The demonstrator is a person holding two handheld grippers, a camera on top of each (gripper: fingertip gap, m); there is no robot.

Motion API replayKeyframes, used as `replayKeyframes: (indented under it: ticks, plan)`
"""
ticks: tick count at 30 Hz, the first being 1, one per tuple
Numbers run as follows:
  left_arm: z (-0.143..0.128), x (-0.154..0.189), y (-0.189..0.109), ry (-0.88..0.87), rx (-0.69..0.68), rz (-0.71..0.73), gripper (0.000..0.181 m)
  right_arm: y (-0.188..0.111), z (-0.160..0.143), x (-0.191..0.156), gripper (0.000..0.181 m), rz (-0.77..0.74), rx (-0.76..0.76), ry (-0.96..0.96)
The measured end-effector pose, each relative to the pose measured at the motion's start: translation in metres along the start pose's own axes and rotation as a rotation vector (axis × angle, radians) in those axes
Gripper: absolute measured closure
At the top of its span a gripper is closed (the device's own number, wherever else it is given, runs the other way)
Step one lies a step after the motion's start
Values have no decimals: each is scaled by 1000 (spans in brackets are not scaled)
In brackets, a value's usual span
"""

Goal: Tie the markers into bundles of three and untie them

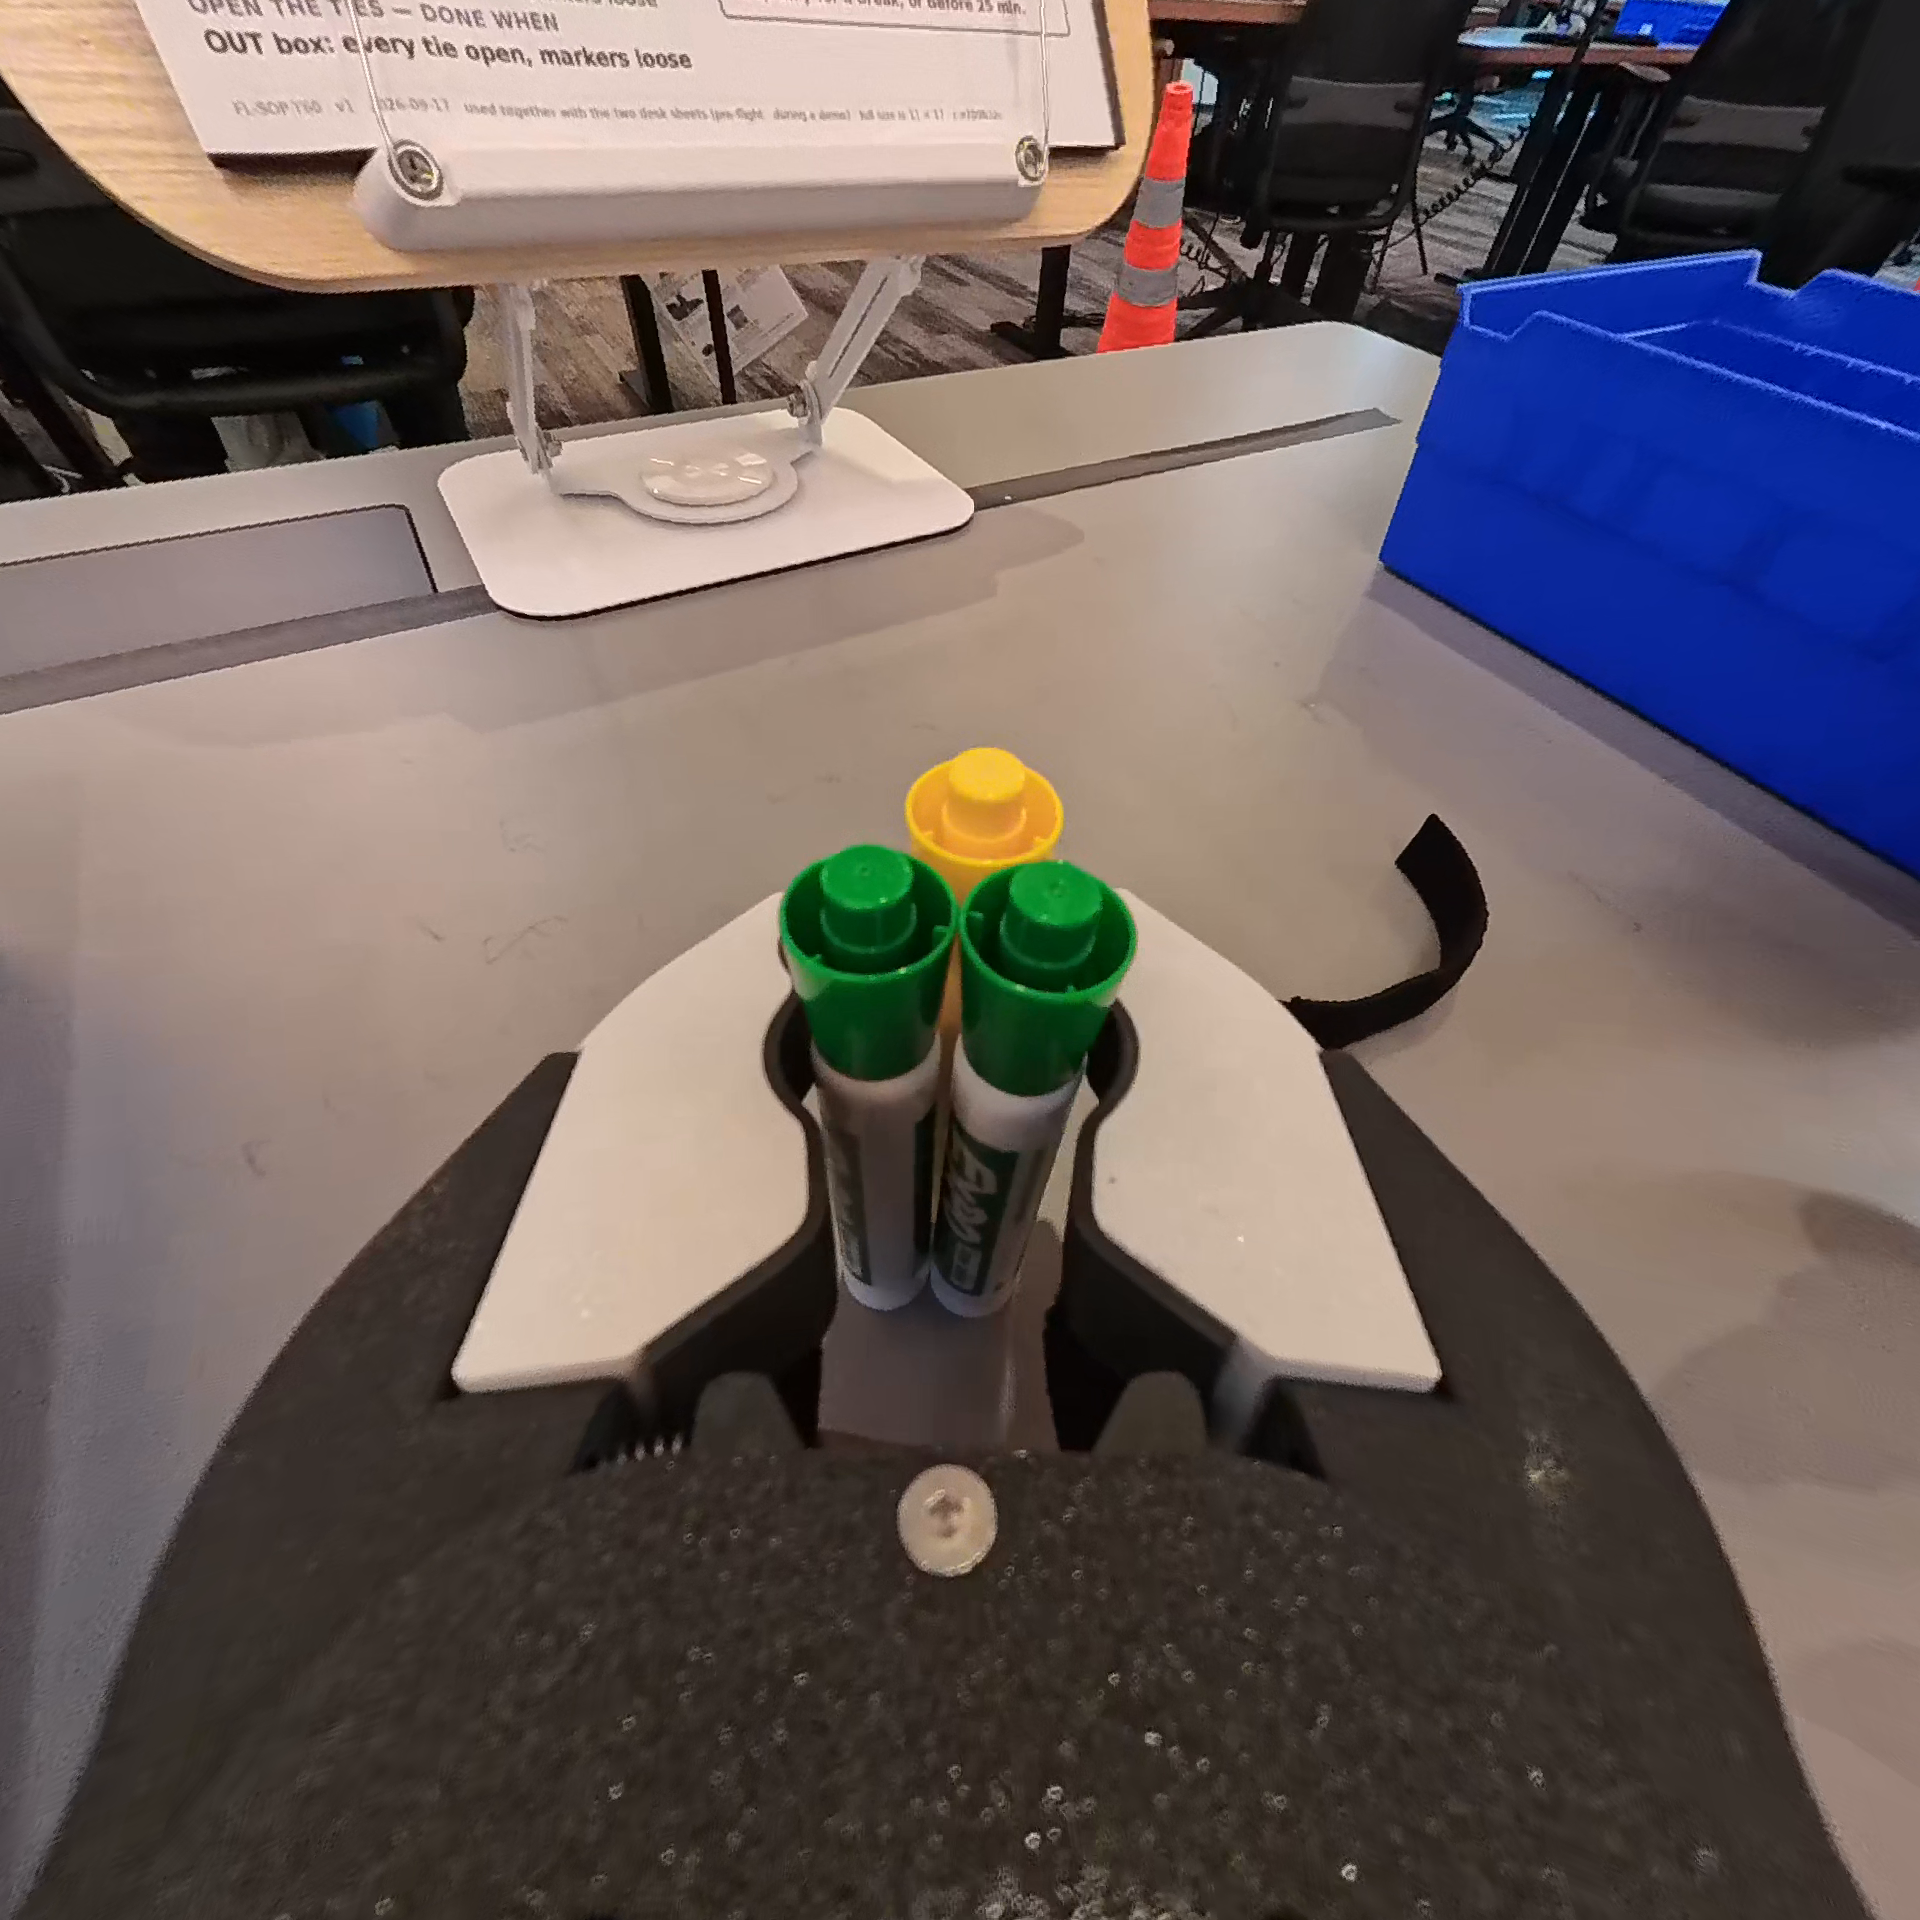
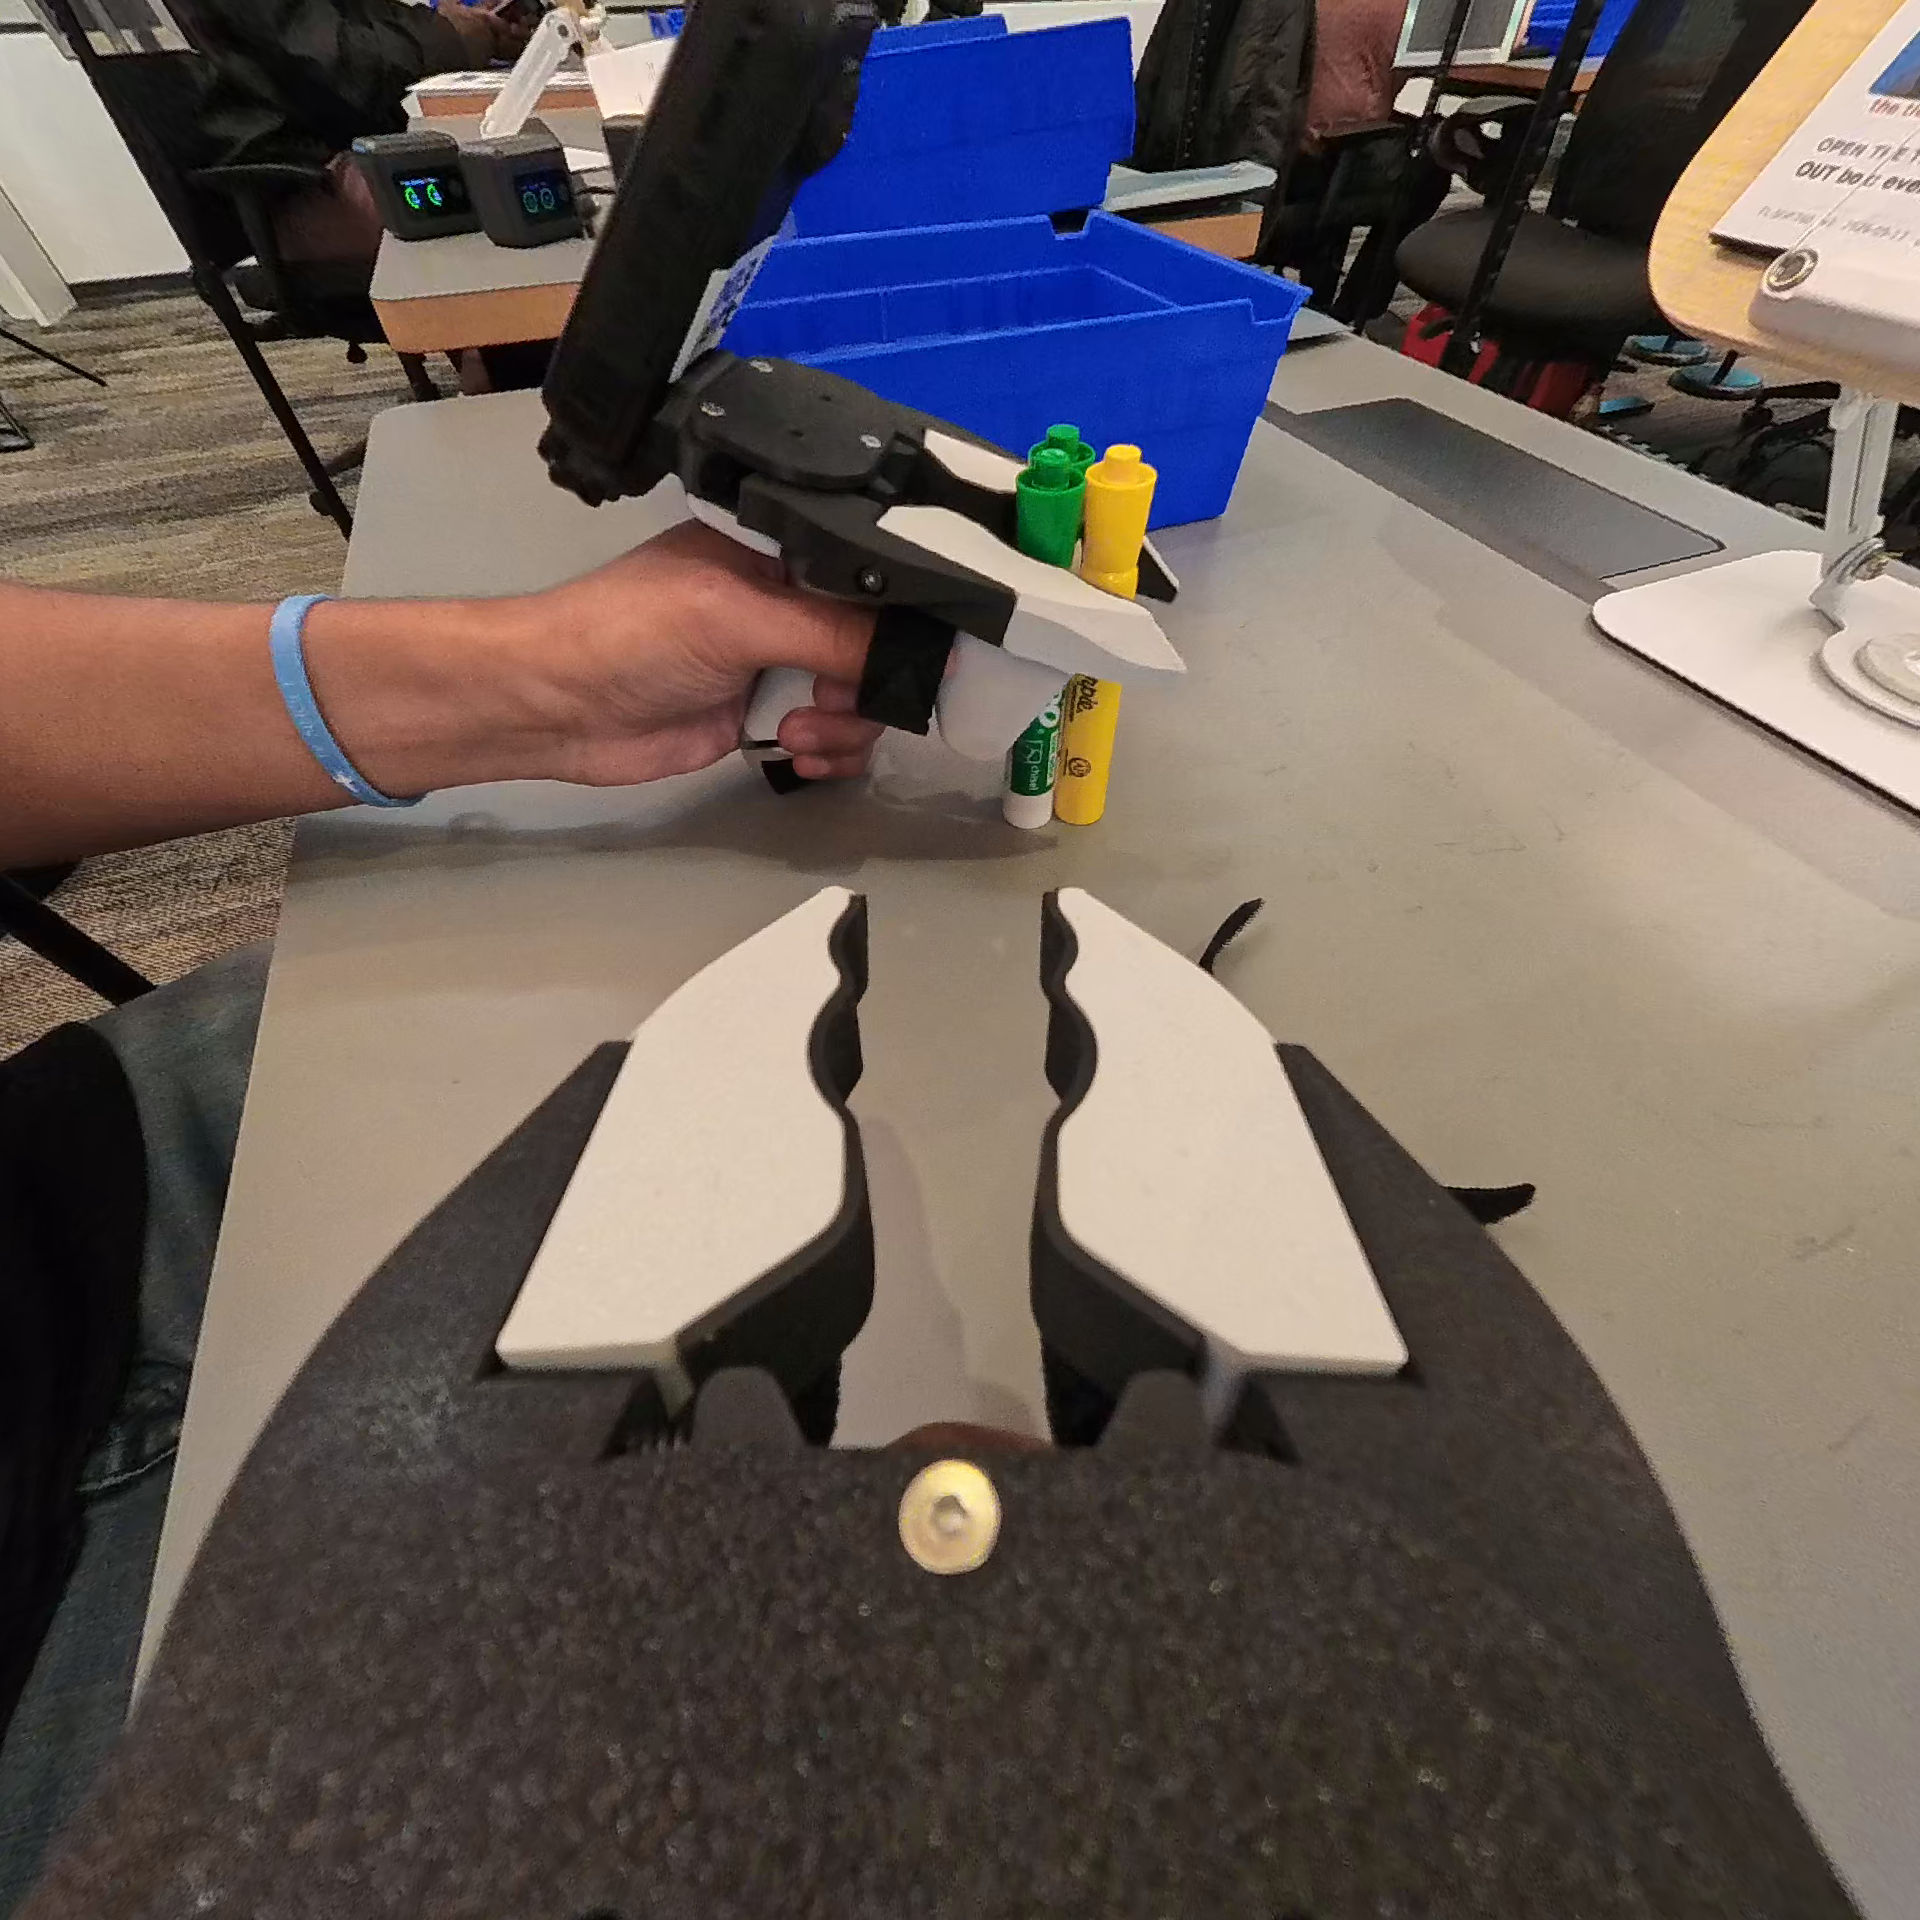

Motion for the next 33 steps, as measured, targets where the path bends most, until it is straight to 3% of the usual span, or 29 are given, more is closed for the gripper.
replayKeyframes:
  ticks: [11, 20, 33]
  plan:
    - [-4, 1, -4, 1, -29, 22, 129, 1, 0, -1, 150, 3, -2, 0]
    - [-10, -2, 6, -36, -128, 11, 124, 1, 1, -2, 150, 3, -2, -4]
    - [-12, 1, 8, 3, -140, 32, 128, 2, 0, -3, 150, 9, -5, -6]
Point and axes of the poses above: each gripper's, where its closed fingertips meet, y out along the fingers, z out of its top, x = y × z across the jaws, the point moved 6 cm from there along -y, back along the fingers, and after that the axes turned 7 degrees about z, right-handed, at the moved point
